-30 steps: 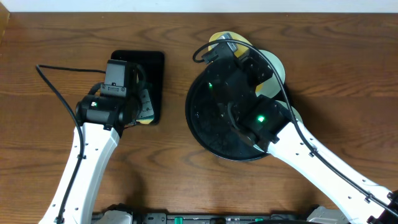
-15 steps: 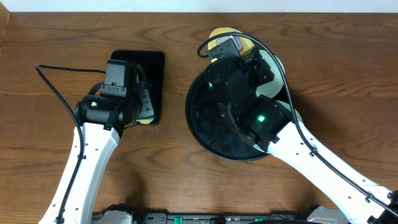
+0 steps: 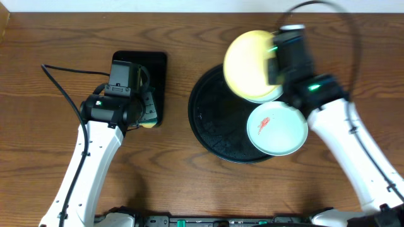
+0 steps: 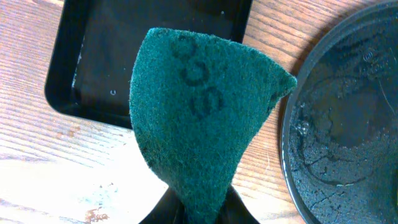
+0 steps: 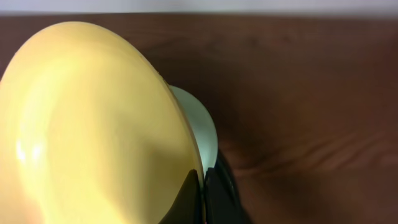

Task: Clean dirty plates on tray and stack at the side
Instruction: 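Lift the yellow plate with the right gripper and carry it right, then set the yellow plate down at the right side and release it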

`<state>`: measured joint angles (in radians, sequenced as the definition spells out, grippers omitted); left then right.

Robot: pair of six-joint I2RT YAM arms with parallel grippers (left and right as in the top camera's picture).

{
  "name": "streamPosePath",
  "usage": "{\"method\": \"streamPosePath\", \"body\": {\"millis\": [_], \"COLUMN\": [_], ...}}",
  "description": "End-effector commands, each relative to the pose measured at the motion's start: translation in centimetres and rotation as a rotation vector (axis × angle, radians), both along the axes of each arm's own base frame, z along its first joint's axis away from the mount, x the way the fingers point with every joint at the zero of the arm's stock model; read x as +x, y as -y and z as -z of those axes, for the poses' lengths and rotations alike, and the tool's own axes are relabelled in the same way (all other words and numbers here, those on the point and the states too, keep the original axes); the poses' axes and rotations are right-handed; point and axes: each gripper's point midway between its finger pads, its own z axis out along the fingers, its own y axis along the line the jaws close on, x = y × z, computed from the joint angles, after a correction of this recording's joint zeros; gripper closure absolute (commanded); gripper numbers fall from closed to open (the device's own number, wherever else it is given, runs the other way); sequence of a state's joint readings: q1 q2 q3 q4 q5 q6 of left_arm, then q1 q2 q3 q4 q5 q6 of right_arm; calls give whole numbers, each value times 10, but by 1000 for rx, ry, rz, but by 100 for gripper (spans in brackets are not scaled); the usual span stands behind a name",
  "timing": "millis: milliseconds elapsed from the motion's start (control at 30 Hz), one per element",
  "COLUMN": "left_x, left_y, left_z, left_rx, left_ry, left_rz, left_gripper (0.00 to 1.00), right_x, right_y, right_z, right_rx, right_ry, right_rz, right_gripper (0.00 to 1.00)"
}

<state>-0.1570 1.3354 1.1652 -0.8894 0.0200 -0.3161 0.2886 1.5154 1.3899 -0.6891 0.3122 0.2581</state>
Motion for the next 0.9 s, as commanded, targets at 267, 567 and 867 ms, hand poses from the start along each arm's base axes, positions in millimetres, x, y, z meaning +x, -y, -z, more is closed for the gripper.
{"method": "streamPosePath", "body": {"millis": [267, 567, 867], "left_x": [-1, -1, 0], "left_y": [-3, -3, -2], "left_z": [4, 4, 4], "left_rx": [10, 8, 7], "left_ry": [-11, -11, -8], "left_rz": [3, -3, -3], "left_gripper": [91, 91, 91], "right_x": [-30, -47, -38], "right_y": [202, 267, 274], "right_z": [39, 102, 171], "right_rx": [407, 473, 444], "right_ry": [-103, -207, -341], "right_rz": [590, 842, 824], "right_gripper": [98, 98, 91]}}
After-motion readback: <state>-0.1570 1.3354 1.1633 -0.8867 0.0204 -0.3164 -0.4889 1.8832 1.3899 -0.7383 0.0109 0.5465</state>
